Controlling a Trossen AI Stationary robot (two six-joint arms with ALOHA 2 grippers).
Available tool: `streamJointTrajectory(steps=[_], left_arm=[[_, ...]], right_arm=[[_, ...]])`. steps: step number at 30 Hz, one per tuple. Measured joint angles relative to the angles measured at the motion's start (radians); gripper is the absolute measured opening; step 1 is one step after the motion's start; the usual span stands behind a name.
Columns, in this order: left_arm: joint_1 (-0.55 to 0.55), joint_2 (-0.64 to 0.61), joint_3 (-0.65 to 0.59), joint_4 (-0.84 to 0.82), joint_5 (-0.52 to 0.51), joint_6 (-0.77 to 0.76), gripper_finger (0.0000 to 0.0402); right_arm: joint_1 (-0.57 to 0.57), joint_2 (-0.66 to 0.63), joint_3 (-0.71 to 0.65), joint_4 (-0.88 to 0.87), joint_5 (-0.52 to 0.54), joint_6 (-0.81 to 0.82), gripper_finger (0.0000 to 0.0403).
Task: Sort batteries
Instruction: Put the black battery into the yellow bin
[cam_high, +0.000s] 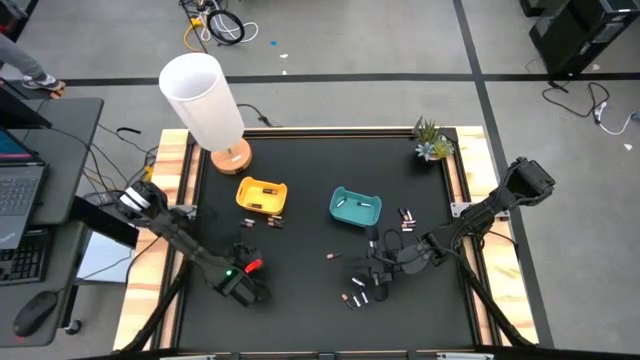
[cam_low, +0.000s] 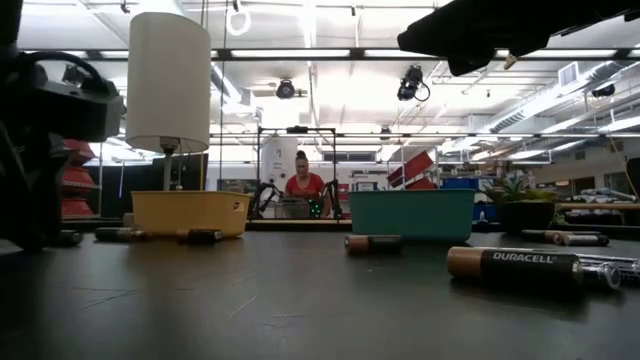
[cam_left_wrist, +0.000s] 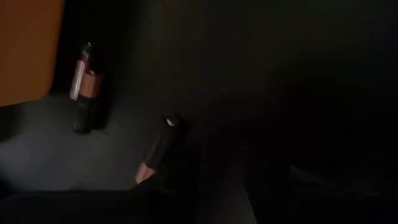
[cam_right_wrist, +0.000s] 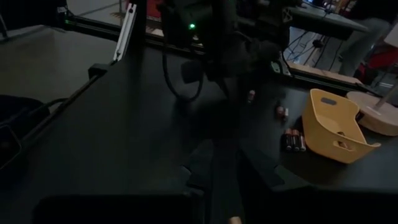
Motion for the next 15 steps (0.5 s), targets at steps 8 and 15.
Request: streamJointTrajectory(steps=[8, 15], left_arm=[[0.003, -0.066, -0.017, 0.021, -0.084, -0.005, 0.0125], [0.028, -0.109, -0.016, 0.201, -0.212, 0.039, 0.0124]], right_arm=[[0.000, 0.000, 0.000, 0.006, 0.000, 0.000, 0.0057], [-0.003, 0.006, 0.000, 0.038, -0.002, -0.010, 0.0057]])
